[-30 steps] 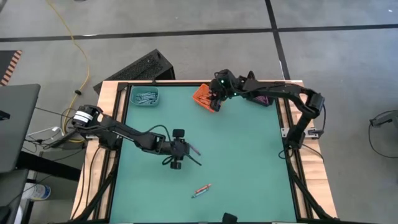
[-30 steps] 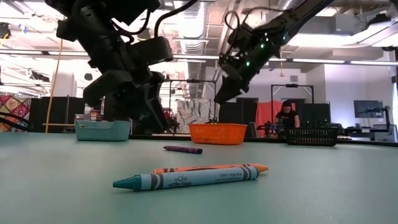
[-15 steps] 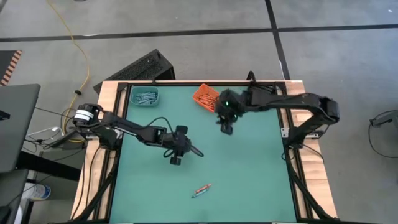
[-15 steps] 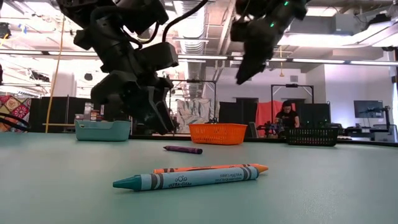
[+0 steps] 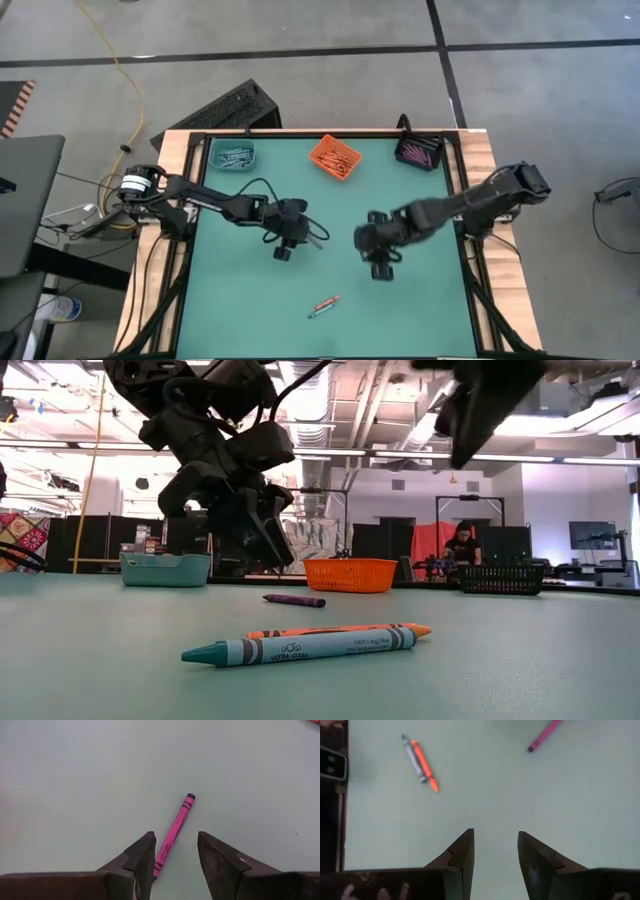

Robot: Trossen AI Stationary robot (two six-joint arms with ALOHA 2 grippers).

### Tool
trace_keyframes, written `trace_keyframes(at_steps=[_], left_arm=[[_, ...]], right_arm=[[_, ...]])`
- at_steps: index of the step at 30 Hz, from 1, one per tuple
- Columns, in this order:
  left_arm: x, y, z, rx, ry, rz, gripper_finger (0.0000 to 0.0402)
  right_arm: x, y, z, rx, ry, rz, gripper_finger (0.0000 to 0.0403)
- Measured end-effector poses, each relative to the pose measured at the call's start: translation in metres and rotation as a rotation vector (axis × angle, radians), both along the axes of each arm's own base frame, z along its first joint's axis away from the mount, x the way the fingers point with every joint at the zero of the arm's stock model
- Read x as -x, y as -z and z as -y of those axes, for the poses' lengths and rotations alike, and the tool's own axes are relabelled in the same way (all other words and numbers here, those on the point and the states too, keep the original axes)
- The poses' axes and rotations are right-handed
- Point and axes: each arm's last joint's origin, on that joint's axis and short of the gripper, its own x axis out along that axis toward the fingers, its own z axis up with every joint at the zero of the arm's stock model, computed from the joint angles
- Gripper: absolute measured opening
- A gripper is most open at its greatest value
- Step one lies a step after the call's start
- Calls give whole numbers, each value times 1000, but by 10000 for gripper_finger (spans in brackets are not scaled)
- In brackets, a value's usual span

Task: Sort crayons
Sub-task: Put the violet crayon into the black bin

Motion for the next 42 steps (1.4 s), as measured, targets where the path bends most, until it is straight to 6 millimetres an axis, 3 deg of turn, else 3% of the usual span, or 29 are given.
trace_keyframes(at_steps=[10, 17, 24, 35, 42], left_arm=[[-1, -1, -2, -37, 71, 26, 138], [-15, 21, -9, -44, 71, -64, 138], [-25, 22, -10, -51, 77, -68, 138], [-28, 47, -24, 54, 98, -193, 133], [-27, 49, -24, 34, 135, -210, 62]], right_arm=[[25, 8, -81, 103, 47, 44, 142], [41, 15, -119, 147, 89, 114, 142], [59, 16, -141, 157, 132, 169, 142], [76, 15, -159, 184, 196, 277, 142], [76, 15, -160, 182, 201, 293, 142]])
